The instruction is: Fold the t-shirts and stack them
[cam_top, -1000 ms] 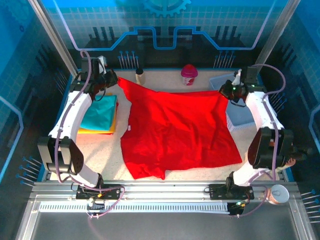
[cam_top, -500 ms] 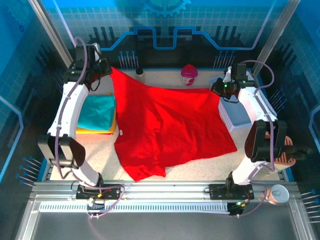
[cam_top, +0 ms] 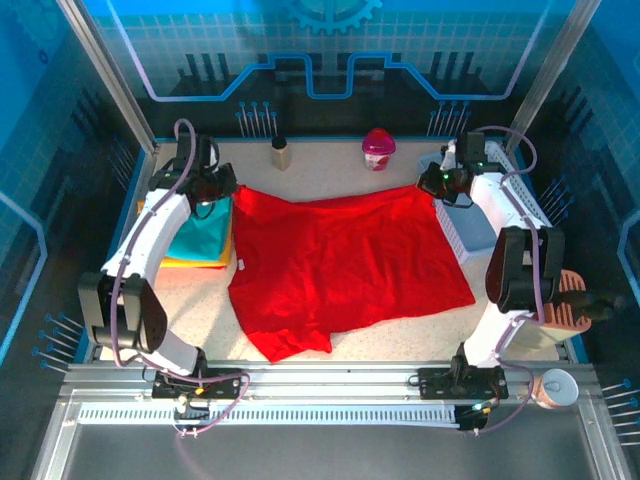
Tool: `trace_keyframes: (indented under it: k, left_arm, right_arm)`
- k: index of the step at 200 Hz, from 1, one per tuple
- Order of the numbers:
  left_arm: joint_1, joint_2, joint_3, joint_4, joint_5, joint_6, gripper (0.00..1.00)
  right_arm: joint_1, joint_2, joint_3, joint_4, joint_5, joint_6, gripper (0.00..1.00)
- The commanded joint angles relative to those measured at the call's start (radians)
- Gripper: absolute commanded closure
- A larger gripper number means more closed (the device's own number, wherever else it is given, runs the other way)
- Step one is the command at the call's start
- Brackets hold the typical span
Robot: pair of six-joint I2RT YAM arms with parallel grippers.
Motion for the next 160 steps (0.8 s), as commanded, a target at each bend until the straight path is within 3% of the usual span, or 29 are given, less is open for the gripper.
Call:
trace_keyframes:
  k: [1,103,160]
  left_arm:
    - [-0.02,-0.083,-0.052,0.015,0.019,-0.078,1.0]
    - [-0.115,-0.401,-0.335,-0.081,0.079,-0.327,1.0]
    - [-0.117,-0.586,-0.474,-0.102,0.101,-0.443,1.0]
  right_arm:
    - [-0.005,0.026,-0.025,0.007,-0.021,-0.023,1.0]
    - [-0.032,0.03,-0.083,-0.088,0.027,-0.031,1.0]
    - [-0.044,-0.047,-0.183,-0.108,0.075,-0.016,1.0]
